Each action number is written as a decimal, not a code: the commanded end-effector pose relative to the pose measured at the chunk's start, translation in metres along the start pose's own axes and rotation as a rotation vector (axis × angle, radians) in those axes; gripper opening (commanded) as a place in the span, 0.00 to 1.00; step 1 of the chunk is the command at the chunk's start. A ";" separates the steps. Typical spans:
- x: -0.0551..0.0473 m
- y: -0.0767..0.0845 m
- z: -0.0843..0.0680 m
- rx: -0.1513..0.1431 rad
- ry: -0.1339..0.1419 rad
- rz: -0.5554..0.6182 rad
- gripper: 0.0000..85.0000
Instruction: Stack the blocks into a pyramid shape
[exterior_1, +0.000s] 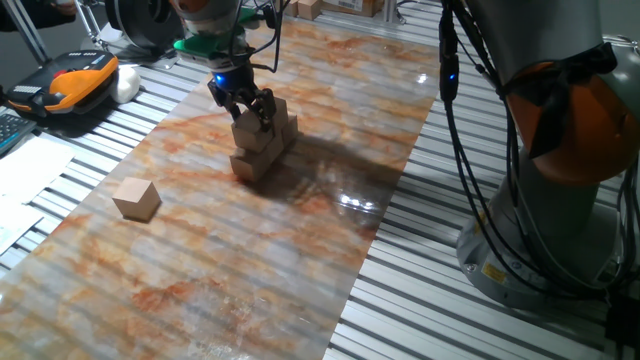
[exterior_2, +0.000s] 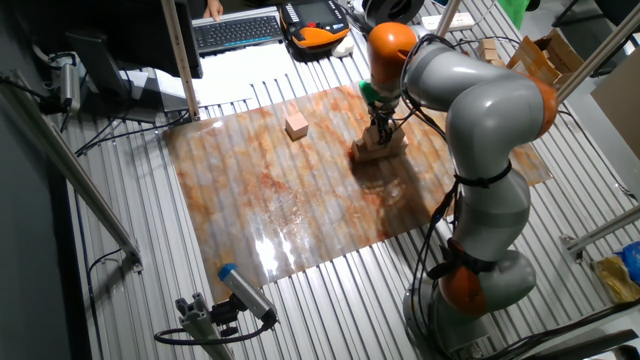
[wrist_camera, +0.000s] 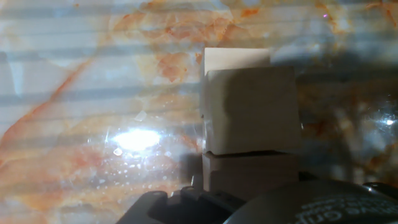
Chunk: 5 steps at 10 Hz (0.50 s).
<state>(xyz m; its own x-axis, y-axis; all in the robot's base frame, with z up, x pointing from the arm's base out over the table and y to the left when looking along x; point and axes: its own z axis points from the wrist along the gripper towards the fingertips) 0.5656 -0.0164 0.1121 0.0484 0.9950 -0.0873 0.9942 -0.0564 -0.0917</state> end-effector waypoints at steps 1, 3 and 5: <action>0.000 0.000 -0.001 0.001 -0.001 0.000 0.80; 0.000 -0.001 -0.003 0.001 -0.001 -0.001 0.80; 0.000 -0.002 -0.005 -0.011 0.013 0.002 0.80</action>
<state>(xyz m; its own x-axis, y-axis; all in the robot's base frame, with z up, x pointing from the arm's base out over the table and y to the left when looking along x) 0.5637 -0.0162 0.1177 0.0526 0.9961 -0.0714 0.9953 -0.0581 -0.0781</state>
